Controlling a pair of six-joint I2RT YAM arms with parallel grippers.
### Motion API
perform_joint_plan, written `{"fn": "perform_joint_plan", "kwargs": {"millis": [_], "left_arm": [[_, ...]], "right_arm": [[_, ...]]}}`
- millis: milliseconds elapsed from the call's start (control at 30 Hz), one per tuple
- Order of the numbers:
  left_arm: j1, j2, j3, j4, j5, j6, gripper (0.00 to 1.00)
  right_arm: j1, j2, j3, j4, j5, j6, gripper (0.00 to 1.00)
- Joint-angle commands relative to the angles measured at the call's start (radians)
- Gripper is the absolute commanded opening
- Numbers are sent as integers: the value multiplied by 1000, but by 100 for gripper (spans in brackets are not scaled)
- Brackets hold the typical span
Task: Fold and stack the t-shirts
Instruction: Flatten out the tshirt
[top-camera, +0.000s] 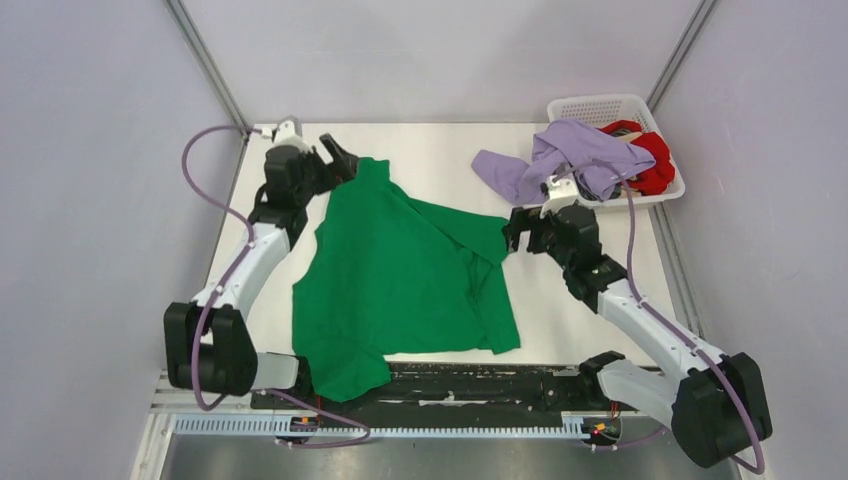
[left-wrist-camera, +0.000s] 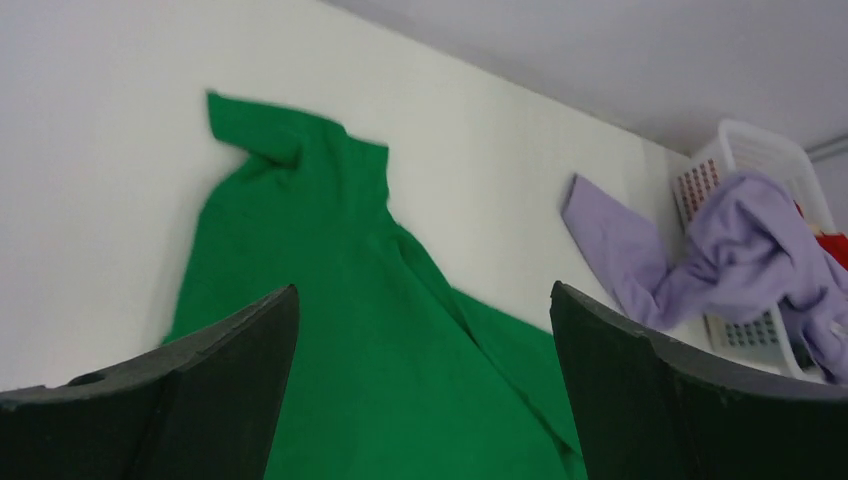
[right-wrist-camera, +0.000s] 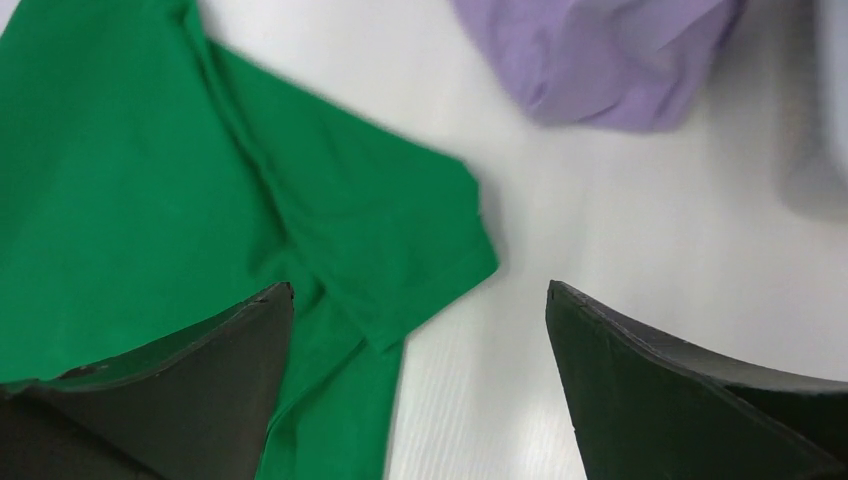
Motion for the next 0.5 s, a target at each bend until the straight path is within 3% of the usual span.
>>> {"fn": "perform_joint_plan", "kwargs": {"millis": [0,233,467], "left_arm": [[-31,-51,-219,38,194,-178,100],[-93,-109,-457,125,175,-232,100],[-92,39,-489,186,183,-273,100]], "right_arm": [[105,-17,-61,-5,-71,0,98],[234,102,-99,93,-176,75,98],[266,281,-103,207,-157,163,98]]}}
